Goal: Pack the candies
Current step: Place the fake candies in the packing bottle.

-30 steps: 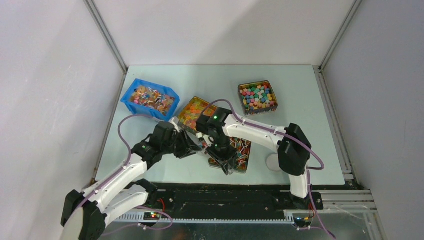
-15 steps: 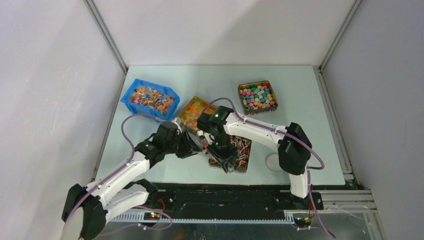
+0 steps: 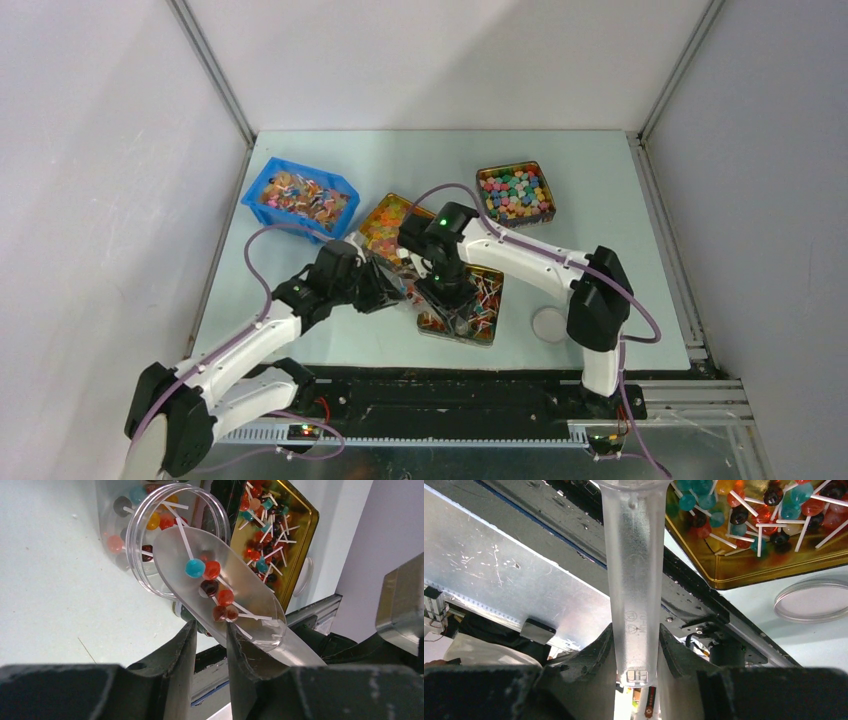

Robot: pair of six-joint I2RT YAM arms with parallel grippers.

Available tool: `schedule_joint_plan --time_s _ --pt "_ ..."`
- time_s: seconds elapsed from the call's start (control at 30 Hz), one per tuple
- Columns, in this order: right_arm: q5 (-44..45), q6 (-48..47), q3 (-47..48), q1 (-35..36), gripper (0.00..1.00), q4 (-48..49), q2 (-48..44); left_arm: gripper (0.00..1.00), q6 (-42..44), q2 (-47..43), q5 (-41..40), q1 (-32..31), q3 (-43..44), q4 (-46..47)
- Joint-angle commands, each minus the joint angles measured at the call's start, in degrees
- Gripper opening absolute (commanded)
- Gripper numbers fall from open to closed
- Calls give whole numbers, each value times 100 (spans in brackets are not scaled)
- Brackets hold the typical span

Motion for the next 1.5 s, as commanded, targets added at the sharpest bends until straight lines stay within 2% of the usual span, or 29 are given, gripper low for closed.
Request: schedule_joint_plan --time_s 0.0,0.8,1.47 --pt "200 136 279 -91 0 97 -332 32 54 63 29 -83 178 -141" --pt "427 106 741 -109 0 -76 -364 31 106 90 -24 -145 240 -246" --pt "532 -12 1225 -111 0 -292 -310 40 171 57 -88 -145 404 -440"
